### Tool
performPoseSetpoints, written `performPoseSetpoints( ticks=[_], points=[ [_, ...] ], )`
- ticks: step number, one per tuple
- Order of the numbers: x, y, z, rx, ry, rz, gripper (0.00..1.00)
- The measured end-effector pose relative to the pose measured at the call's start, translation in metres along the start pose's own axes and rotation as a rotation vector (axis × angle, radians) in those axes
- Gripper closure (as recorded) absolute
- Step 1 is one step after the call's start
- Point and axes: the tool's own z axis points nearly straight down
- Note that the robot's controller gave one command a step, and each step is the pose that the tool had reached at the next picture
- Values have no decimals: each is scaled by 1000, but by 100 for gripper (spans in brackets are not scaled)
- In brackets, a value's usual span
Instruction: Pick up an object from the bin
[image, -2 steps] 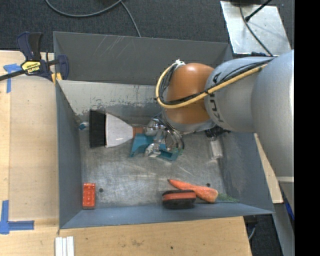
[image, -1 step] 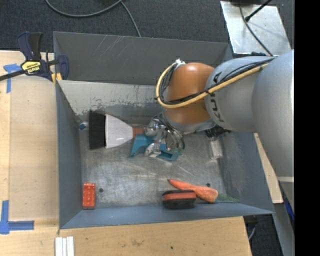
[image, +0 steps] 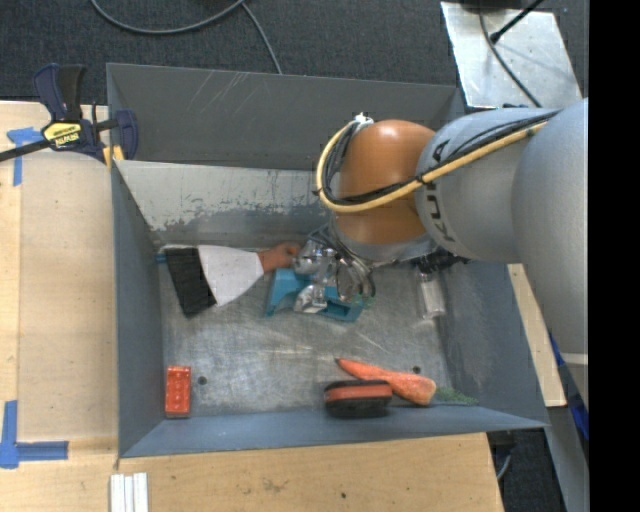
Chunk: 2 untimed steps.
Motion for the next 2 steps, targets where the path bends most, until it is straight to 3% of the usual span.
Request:
performPoseSetpoints(
  ticks=[2],
  points=[
    [1, -2, -20, 5, 5, 2, 100]
  ],
)
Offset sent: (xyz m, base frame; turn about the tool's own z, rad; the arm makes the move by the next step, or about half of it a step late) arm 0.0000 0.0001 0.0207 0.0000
